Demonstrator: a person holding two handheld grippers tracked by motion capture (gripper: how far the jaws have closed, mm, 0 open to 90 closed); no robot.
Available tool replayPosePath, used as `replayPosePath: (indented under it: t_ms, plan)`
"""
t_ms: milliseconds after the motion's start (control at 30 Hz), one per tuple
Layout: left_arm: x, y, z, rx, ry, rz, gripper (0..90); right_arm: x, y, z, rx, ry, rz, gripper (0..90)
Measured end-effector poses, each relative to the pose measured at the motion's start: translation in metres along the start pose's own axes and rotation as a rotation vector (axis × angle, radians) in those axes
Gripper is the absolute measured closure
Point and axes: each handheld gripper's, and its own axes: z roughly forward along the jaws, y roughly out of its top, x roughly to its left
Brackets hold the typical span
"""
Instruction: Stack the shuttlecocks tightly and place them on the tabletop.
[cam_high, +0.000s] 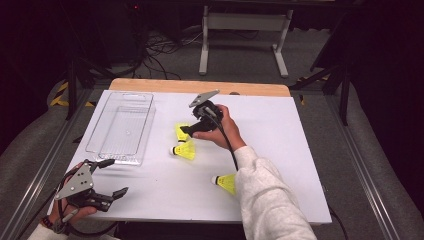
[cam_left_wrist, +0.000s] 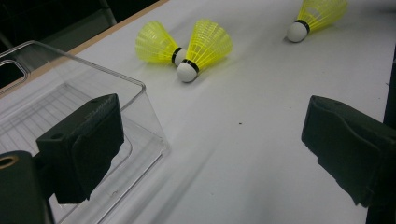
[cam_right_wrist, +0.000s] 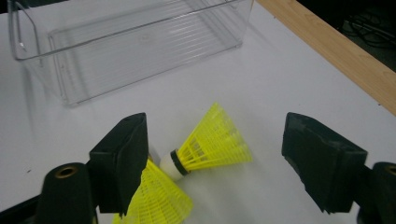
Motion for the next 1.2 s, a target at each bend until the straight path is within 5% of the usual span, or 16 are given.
replayPosePath:
  t_ms: [400,600,800,1033,1200]
  plan:
    - [0.002,-0.002,-0.003,-0.01,-0.01,-0.014,6.6,-0.019,0.013,0.054,0.107,0.041,0.03,28.4]
    - [0.003,-0.003,-0.003,-0.005,-0.011,-0.017,6.6,-0.023,0.009,0.069,0.162,0.078,0.054,40.0]
    - [0.003,-0.003,-0.002,-0.001,-0.004,-0.018,6.7,-0.026,0.005,0.074,0.18,0.104,0.074,57.8]
    - [0.003,-0.003,-0.001,0.007,0.0,-0.023,6.8,-0.03,0.003,0.071,0.152,0.128,0.089,89.3]
    - [0.004,-0.003,0.0,0.008,0.0,-0.026,6.8,-0.029,0.007,0.06,0.115,0.128,0.08,90.0]
